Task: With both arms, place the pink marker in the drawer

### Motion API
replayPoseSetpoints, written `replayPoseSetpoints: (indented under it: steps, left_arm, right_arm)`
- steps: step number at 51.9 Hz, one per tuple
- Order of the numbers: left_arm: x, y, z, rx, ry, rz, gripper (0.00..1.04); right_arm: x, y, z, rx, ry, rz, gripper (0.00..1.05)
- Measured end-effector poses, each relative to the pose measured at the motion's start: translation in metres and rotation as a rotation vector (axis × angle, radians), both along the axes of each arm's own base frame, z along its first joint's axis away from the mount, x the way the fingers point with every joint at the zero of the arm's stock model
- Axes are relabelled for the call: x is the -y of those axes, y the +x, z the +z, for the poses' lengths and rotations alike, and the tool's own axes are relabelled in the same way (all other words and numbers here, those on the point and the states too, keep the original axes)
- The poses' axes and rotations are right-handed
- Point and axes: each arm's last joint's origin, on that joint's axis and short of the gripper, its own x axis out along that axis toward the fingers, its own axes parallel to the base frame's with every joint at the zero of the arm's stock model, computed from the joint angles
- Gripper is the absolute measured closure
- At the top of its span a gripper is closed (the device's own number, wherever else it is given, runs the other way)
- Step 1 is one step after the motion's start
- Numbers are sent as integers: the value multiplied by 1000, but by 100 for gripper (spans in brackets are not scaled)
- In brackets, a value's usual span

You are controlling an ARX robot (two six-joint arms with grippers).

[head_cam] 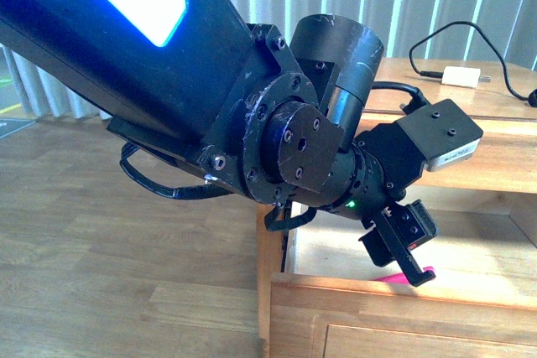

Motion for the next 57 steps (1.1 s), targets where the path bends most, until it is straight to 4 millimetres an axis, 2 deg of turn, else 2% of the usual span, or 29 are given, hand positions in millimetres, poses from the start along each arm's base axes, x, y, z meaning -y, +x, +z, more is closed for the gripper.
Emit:
replayPoseSetpoints:
  steps: [7, 14, 16, 18, 25, 31, 34, 39, 46, 55, 57]
  left_arm:
    - [-8, -9, 14, -20, -51, 48, 30]
    - [-25, -21, 47, -5, -138, 176, 9]
    - [-31, -25, 56, 0, -174, 213, 4]
    - [-38, -29, 65, 12, -208, 253, 5]
    - [-90, -58, 108, 70, -386, 457, 6]
    - [-146, -105, 135, 114, -525, 605, 6]
    - [-173, -139, 143, 136, -583, 662, 6]
    - [-200, -180, 143, 149, -639, 730, 6]
    - [-225, -224, 130, 130, -691, 823, 6]
    - [-255, -268, 100, 112, -757, 969, 6]
    - [-258, -272, 95, 108, -762, 1000, 6]
  right_arm:
    - [0, 0, 0, 0, 0, 0, 8]
    - [0, 0, 0, 0, 0, 0, 8]
    - [0, 0, 0, 0, 0, 0, 8]
    - [0, 0, 0, 0, 0, 0, 8]
    - [0, 0, 0, 0, 0, 0, 8]
    - [0, 0, 0, 0, 0, 0, 8]
    - [0, 0, 0, 0, 0, 0, 8]
    - [0, 0, 0, 0, 0, 0, 8]
    - [0, 0, 0, 0, 0, 0, 8]
    - [0, 0, 0, 0, 0, 0, 8]
    - [0, 0, 0, 0, 0, 0, 8]
